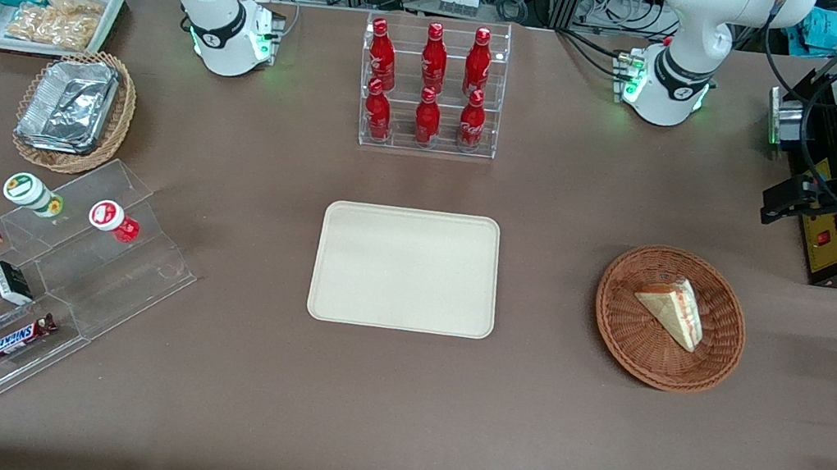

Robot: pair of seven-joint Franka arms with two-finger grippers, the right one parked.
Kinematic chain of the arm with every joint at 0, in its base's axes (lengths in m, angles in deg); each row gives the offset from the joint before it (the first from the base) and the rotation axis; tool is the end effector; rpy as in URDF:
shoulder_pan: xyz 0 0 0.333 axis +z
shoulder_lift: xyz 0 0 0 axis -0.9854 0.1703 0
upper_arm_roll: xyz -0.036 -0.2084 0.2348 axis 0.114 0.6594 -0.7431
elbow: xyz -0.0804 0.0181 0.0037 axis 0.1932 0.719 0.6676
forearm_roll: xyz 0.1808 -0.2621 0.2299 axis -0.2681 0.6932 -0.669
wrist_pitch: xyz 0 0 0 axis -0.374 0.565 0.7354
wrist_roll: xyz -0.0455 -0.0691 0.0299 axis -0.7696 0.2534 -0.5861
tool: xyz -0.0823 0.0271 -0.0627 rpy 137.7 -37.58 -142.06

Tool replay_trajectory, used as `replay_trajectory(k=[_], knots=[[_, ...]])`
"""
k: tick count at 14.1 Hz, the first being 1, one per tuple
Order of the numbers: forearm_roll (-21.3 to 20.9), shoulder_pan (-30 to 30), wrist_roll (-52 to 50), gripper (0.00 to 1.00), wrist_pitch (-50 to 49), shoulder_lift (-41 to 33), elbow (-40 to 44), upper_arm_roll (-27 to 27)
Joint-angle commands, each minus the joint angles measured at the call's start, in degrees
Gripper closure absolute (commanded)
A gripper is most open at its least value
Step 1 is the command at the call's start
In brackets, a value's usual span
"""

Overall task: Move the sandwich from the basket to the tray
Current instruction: 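Move the left gripper over the wicker basket and lower toward the sandwich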

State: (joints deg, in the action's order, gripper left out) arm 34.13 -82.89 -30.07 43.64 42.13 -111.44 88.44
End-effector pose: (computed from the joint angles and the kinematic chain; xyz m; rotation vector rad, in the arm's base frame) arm 0.5397 -0.0468 0.6220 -3.1219 -0.0285 0.1655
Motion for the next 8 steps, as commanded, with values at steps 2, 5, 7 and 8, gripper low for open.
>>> replay_trajectory(k=[2,5,7,8], knots=[[-0.68,-0.56,3.24,0.00,-0.04,0.31,-0.03,-0.22],[-1.03,-0.64,2.72,0.00,0.31,1.89,-2.83,-0.22],[-1.12,-0.56,2.63,0.00,4.33,2.16,-7.83,-0.22],[-1.12,-0.47,2.63,0.00,8.10,1.81,-11.43,-0.22]])
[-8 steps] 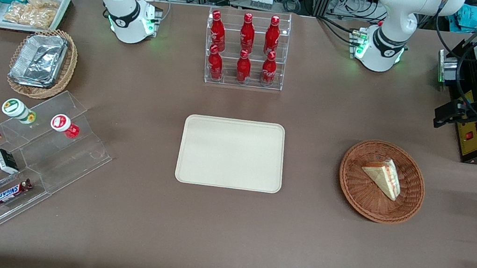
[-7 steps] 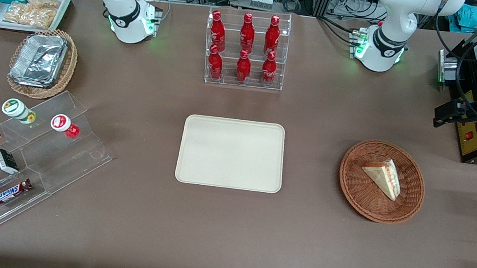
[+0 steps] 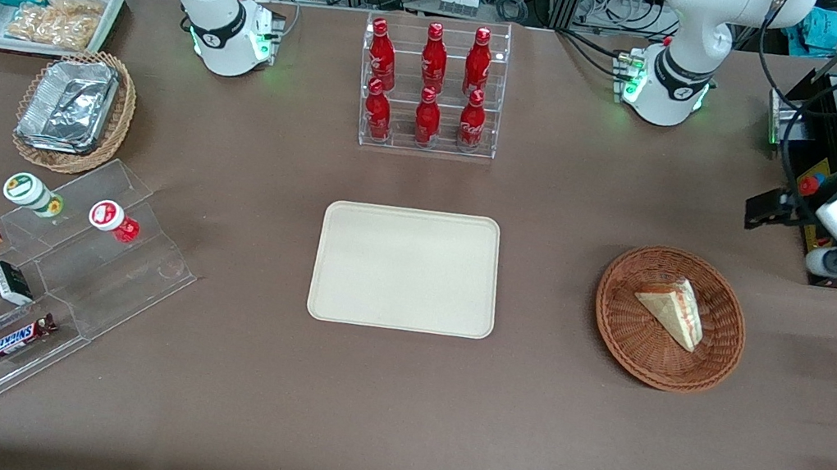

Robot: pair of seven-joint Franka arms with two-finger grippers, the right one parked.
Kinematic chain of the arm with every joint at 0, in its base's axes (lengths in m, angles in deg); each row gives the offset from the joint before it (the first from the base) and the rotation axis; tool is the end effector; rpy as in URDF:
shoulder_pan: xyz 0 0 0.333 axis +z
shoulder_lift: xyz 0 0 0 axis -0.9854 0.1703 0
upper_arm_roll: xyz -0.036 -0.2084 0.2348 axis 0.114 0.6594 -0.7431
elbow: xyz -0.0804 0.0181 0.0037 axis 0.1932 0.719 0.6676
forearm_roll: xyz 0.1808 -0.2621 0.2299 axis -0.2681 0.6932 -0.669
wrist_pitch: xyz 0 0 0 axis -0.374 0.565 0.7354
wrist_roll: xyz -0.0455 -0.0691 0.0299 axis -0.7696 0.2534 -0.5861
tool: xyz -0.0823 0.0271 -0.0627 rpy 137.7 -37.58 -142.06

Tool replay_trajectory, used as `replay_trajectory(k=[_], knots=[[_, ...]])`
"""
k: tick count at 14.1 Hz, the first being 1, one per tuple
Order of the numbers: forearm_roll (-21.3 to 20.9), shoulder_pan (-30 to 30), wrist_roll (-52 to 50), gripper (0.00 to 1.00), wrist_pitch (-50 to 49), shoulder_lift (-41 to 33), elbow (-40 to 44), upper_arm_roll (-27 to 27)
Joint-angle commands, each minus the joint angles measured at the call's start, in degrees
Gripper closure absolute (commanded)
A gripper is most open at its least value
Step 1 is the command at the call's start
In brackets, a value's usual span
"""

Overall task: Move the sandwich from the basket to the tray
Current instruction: 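Move the left gripper over the wicker basket and lower toward the sandwich, then close the left gripper on the wrapped sandwich and lift it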

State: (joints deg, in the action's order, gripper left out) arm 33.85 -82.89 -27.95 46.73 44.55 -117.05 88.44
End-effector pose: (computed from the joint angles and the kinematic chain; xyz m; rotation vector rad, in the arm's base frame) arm 0.5514 -0.0469 0.5578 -3.1040 0.0302 0.2987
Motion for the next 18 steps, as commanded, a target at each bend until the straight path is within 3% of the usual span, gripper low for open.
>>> replay_trajectory(k=[1,8,15,18], knots=[[-0.84,-0.38,0.42,0.00,8.45,-0.96,-9.42,-0.31],[-0.93,0.24,-8.61,0.00,37.89,-3.42,-33.51,-0.92],[-0.84,0.33,-45.67,0.00,52.31,1.22,-38.19,-1.01],[-0.84,0.24,-51.60,0.00,56.99,4.73,-38.90,-1.01]])
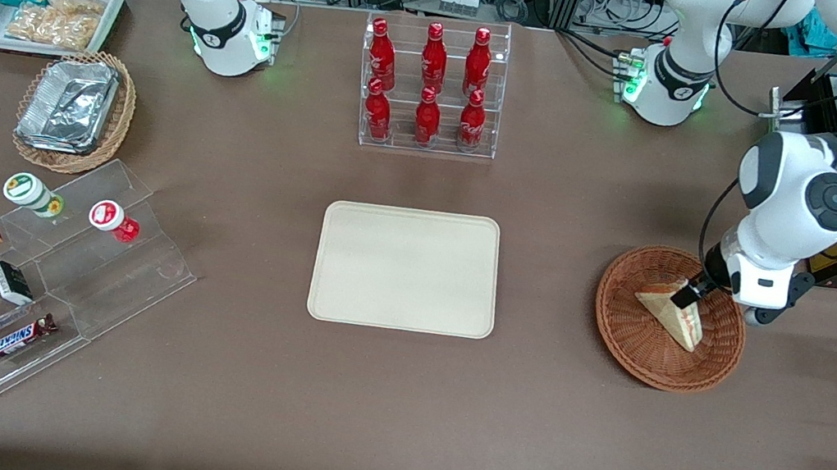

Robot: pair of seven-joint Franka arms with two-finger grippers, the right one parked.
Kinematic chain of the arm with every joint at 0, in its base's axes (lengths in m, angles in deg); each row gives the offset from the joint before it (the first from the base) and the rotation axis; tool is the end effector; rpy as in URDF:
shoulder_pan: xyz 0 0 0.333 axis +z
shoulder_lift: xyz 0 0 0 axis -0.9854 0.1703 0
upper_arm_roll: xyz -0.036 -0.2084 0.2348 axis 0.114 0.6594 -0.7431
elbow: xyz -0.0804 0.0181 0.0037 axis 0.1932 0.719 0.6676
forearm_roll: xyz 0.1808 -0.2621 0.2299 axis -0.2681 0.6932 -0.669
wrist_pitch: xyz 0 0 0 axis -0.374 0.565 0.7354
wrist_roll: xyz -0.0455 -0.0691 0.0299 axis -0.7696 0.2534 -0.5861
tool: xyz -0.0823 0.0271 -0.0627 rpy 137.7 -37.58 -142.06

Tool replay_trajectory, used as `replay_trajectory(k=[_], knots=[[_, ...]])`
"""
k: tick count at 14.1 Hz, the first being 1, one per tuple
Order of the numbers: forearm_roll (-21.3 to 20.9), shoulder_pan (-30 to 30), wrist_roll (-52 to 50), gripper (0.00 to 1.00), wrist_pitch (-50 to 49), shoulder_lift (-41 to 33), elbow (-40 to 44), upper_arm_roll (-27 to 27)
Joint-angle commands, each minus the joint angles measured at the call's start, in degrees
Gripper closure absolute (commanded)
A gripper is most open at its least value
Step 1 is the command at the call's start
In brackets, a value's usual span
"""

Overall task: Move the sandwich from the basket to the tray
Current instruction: 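Close the left gripper on the wrapped sandwich and lift it, then carry the sandwich with the left gripper over the cream tray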

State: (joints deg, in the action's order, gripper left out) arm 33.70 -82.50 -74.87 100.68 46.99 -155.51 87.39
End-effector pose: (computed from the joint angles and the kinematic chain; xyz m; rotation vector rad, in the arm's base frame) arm 0.5186 -0.0324 0.3069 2.8740 1.2418 0.0528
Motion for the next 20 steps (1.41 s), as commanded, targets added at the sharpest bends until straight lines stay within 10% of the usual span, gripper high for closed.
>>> replay_trajectory(k=[1,4,7,8,20], knots=[[-0.69,-0.16,-5.03,0.00,4.09,3.43,-0.44,0.03],[-0.69,-0.16,-6.70,0.04,5.15,6.16,-0.26,0.03],[-0.69,-0.07,-6.44,0.84,5.07,6.52,-0.09,0.03],[-0.69,-0.07,-6.18,0.89,4.80,6.43,0.09,0.03],[-1.47,-13.06,14.97,0.94,-22.96,5.54,18.61,0.64]])
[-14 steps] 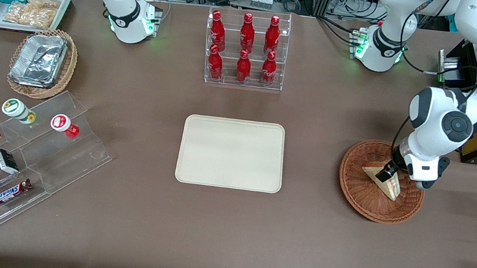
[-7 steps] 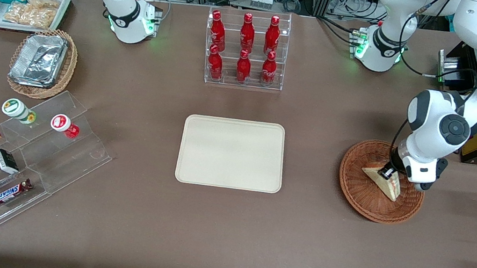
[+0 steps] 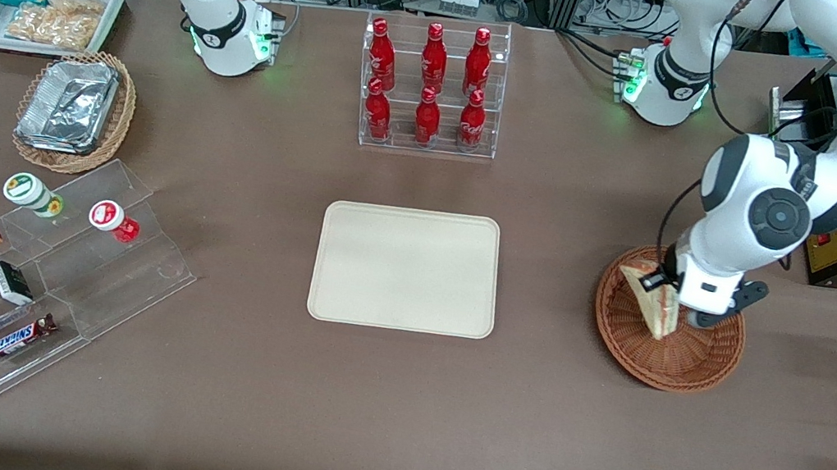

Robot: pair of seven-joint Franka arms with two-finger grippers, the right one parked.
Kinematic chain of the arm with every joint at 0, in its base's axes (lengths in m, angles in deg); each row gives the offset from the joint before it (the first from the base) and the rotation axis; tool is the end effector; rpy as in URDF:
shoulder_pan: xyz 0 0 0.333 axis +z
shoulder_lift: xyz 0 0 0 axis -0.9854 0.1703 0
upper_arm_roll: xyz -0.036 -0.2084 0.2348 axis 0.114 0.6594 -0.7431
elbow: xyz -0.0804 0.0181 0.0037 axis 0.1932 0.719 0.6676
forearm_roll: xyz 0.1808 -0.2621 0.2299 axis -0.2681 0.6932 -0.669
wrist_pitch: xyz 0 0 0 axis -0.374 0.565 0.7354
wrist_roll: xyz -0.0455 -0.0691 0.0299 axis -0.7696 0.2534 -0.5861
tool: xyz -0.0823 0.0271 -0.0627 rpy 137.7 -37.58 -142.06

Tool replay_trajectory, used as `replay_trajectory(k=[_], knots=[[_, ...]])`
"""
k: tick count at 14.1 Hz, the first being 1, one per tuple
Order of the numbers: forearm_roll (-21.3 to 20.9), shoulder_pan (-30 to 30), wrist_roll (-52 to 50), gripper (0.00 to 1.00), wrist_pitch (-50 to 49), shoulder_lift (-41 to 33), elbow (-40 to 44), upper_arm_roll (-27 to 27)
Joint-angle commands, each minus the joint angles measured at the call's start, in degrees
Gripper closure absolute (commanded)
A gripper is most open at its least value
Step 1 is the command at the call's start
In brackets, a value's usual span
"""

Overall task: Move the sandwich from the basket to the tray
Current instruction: 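Carry the sandwich with the left gripper over the cream tray, then lower the sandwich onto the tray and open the left gripper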

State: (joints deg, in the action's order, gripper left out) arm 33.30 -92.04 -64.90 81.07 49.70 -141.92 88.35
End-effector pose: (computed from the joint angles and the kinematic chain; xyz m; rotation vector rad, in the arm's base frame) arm 0.5385 -0.1338 0.3529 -2.9940 -0.6962 0.1527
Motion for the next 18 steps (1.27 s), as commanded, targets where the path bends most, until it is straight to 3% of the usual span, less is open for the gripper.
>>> replay_trajectory(k=[1,10,18], knots=[[-0.91,-6.14,5.12,0.93,-4.92,4.76,7.75,-0.31],[-0.38,-24.26,-8.13,0.99,-6.26,23.57,29.54,-0.22],[-0.21,-31.92,-16.05,0.99,-5.38,36.41,45.20,1.27]])
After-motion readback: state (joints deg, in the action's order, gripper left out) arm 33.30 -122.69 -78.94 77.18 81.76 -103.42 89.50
